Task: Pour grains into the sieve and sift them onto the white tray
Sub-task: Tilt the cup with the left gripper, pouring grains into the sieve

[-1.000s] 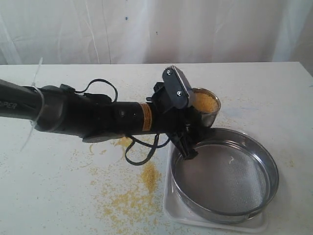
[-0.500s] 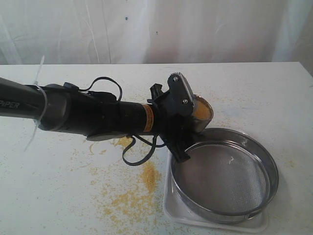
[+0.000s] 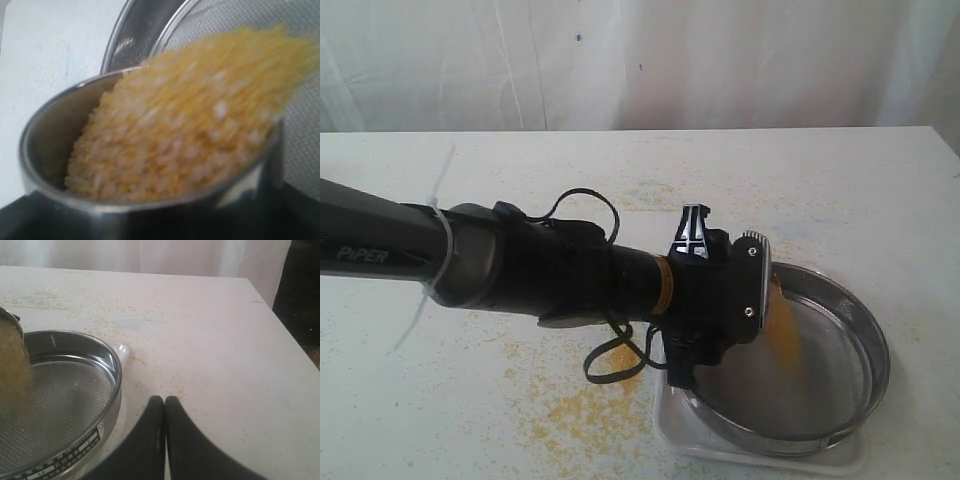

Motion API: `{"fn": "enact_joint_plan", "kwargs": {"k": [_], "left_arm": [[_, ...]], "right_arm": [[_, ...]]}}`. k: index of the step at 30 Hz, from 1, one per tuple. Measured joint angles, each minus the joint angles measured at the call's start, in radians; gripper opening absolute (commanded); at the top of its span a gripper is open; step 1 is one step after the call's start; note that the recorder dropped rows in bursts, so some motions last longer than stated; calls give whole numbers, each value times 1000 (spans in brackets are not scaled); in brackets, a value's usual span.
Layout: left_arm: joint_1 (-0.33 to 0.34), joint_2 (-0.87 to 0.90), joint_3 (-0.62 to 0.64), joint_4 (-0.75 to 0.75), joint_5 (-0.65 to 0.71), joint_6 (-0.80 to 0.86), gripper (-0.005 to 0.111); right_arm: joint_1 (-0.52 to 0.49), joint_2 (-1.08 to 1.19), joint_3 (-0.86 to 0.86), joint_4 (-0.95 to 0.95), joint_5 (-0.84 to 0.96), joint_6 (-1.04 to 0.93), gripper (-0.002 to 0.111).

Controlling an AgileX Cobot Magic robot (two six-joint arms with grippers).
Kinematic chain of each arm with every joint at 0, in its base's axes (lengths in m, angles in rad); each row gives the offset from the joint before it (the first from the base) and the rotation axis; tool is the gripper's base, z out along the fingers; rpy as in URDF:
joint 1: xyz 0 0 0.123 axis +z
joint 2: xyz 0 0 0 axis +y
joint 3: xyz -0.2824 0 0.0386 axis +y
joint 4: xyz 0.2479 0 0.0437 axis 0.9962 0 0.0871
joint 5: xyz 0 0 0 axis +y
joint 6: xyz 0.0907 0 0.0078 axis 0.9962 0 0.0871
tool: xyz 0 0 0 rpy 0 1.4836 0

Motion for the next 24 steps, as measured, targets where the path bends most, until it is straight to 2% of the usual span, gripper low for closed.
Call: {"fn": "enact_joint_plan", "kwargs": {"k": [12, 24], "left_arm": [[0, 0, -82, -26, 11, 74, 0], [0, 0, -100, -29, 102, 272, 0]], "right_arm": [[0, 0, 0, 0, 0, 0, 0], [0, 0, 0, 0, 0, 0, 0]]}}
